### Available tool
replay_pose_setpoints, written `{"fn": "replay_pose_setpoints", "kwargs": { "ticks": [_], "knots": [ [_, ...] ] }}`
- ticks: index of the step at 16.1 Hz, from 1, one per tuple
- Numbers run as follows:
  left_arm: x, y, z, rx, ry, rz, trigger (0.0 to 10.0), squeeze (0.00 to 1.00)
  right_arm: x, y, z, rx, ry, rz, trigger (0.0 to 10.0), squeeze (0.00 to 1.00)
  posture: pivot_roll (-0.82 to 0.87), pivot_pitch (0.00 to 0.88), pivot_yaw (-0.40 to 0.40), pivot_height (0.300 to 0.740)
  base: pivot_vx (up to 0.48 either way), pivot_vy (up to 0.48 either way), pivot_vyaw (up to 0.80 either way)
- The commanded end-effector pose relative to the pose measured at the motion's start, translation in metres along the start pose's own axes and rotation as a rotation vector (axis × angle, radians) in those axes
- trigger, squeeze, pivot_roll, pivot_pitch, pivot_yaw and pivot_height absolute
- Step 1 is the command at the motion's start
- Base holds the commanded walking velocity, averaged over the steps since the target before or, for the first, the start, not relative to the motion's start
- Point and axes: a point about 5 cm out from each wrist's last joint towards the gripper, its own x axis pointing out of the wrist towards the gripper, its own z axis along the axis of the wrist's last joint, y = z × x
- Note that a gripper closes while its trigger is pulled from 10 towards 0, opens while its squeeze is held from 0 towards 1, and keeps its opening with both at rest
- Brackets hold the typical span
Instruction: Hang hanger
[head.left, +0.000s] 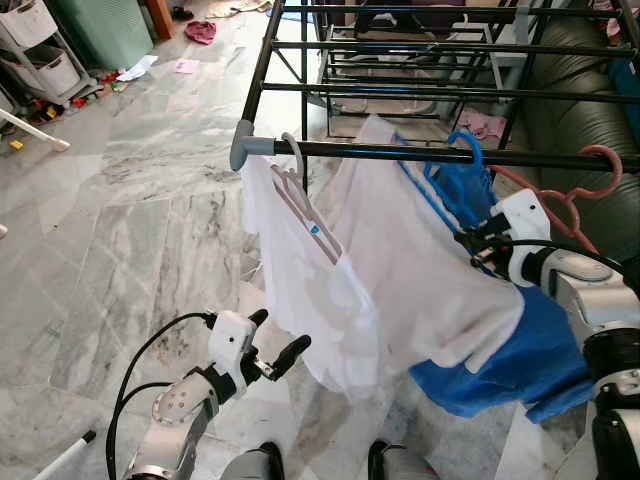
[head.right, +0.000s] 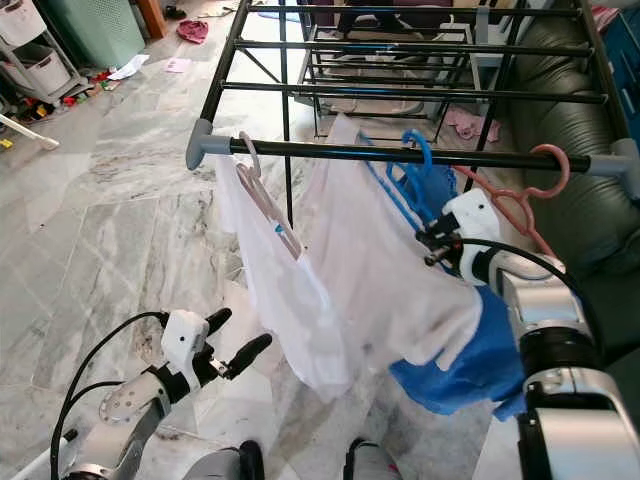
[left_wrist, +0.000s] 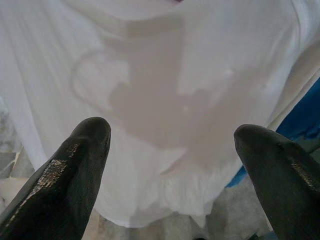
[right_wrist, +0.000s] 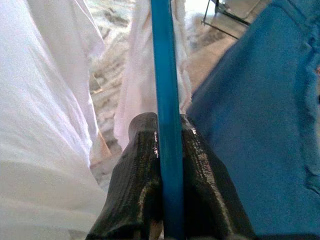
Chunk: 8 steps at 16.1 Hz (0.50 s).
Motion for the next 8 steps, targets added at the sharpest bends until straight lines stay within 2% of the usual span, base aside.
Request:
{"fn": "replay_pose_setpoints", "kwargs": {
  "ticks": [1, 3, 5, 8],
  "knots": [
    [-0.007, 0.003, -0.007, 0.004, 0.025, 0.005, 10.0, 0.0, -0.003, -0.003, 0.018, 0.031, -0.113, -0.063, 0.0, 0.0, -0.09, 0.182, 0.08, 0.74, 0.0, 0.0, 0.0],
    [-0.008, 0.005, -0.006, 0.008, 0.02, 0.013, 10.0, 0.0, -0.006, 0.006, 0.023, 0.054, -0.185, -0.122, 0.0, 0.0, -0.09, 0.18, 0.081, 0.74, 0.0, 0.0, 0.0],
    [-0.009, 0.005, -0.008, 0.01, 0.019, 0.017, 10.0, 0.0, -0.012, 0.023, 0.02, 0.067, -0.251, -0.17, 0.0, 0.0, -0.1, 0.18, 0.085, 0.74, 0.0, 0.0, 0.0],
    [-0.009, 0.005, -0.008, 0.01, 0.019, 0.017, 10.0, 0.0, -0.012, 0.023, 0.02, 0.067, -0.251, -0.17, 0.0, 0.0, -0.1, 0.18, 0.085, 0.74, 0.0, 0.0, 0.0]
  ]
}}
